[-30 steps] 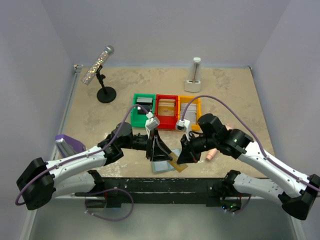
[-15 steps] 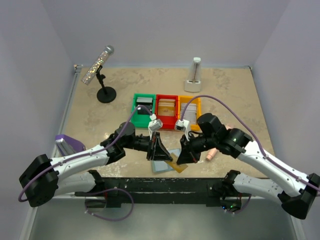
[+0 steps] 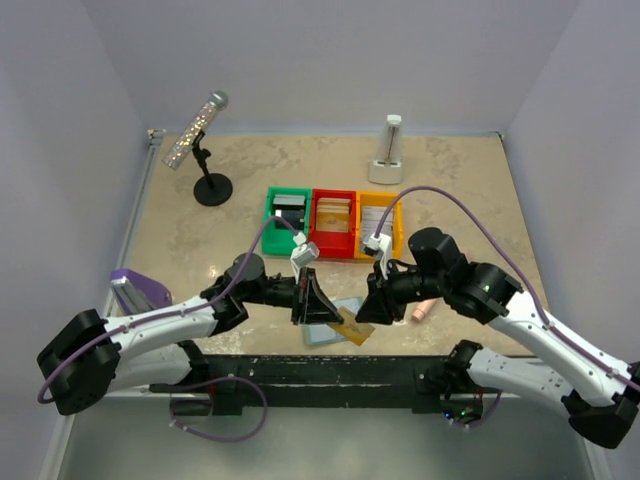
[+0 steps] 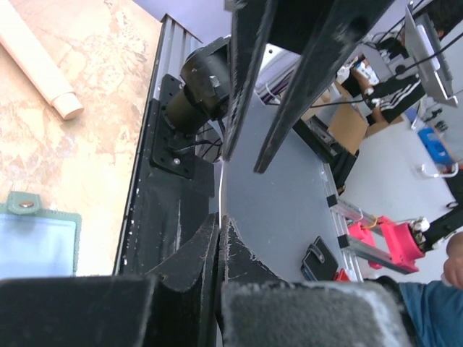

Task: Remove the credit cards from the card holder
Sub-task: Place the credit card in the storage box.

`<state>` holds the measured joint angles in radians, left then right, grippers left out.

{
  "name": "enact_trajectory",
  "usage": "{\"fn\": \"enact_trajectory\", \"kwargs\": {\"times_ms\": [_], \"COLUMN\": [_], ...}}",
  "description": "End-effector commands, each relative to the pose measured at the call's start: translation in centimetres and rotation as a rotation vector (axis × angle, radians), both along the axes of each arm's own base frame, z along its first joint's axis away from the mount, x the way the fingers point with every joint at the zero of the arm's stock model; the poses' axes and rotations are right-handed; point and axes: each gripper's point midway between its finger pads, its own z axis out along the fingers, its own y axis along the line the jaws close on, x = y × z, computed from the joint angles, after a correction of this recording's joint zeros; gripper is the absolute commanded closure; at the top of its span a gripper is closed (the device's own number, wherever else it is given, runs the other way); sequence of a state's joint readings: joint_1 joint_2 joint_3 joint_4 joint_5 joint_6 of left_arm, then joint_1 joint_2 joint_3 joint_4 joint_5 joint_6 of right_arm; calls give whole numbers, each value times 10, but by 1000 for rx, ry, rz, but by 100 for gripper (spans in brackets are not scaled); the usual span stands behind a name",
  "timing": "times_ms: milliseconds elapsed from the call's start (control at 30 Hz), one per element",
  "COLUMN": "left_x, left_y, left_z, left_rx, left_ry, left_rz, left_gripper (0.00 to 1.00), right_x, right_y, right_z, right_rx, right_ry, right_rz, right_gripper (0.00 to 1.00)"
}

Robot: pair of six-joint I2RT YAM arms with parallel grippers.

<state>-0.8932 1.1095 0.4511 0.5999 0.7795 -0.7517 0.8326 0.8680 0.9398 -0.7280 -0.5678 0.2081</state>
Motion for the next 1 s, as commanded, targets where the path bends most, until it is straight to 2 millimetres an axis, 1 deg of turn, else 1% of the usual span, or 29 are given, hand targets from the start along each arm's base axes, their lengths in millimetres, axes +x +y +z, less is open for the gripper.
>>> {"fn": "enact_trajectory", "kwargs": {"times_ms": [0,167,367,600,800,967], "left_x": [3,-1,-4,0,1,1], "left_y": [2,10,15,17,16,16], "left_z": [22,30,33,32,33,33], "left_rx": [-135,-212,-257,-256,-252,-251], "left_ry": [-35,-37,-51,-46,-46,-45], "left_rz": [43,44,42,58,56,57], "left_gripper": [100,100,100,100,100,100], "right_x": [12,8,5,2,1,1], "right_y": [13,20,25,26,25,24], "right_z": [33,36,31,29,23,22], "right_rx": [114,182,169,168,154,152], "right_ry": [-48,23,74,85,96,98], "right_rz": [-38,-12,16,33,37,41], "right_gripper": [74,74,74,75,78,82]}}
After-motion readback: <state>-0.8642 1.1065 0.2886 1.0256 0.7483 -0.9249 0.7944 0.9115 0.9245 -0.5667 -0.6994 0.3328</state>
